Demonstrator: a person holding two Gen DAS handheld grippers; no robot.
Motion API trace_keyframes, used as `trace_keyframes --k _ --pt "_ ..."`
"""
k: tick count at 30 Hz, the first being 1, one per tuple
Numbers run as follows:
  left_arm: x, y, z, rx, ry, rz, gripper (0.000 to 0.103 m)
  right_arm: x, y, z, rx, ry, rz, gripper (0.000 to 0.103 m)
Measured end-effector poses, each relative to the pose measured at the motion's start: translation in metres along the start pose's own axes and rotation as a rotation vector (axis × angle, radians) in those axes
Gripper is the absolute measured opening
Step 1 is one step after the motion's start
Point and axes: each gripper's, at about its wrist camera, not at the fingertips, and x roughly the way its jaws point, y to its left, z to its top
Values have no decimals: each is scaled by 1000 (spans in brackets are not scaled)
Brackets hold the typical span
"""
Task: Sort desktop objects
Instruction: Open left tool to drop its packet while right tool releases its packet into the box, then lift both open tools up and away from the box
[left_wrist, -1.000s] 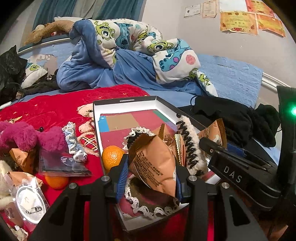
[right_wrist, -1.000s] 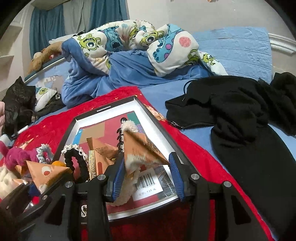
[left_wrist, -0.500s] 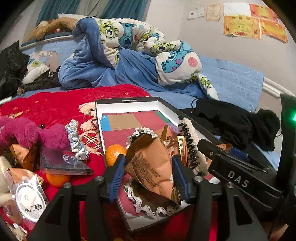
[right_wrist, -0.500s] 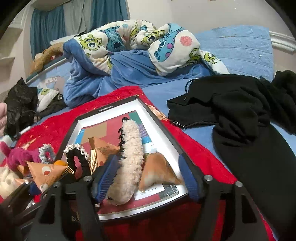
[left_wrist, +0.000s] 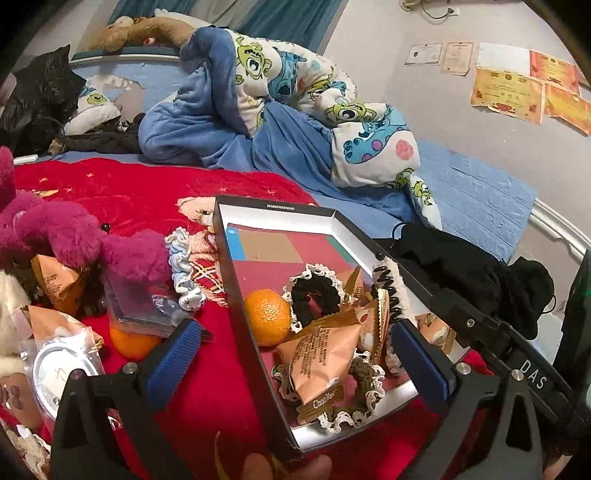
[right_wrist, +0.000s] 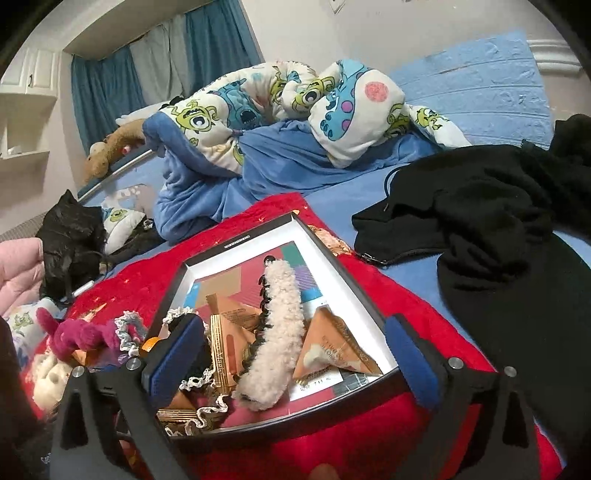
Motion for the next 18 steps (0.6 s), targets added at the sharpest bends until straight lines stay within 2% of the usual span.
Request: trace_keyframes --k 6,8,10,13,15,18 --pt "-2 0 1 -3 -12 2 103 -2 -1 0 6 -6 8 102" --pt "0 -1 1 1 -8 39 103 -4 -1 0 10 -15 6 103" --pt "-1 -4 1 12 -10 38 103 -9 0 0 6 -32 -39 103" --pt "-7 -7 2 24 -29 45 103 -16 -1 0 15 -52 -54 103" --pt "-9 -6 1 19 -14 48 103 -23 -1 0 21 -66 -65 103" --pt "-7 -1 -1 -2 52 124 103 -32 3 -2 14 -81 -75 103"
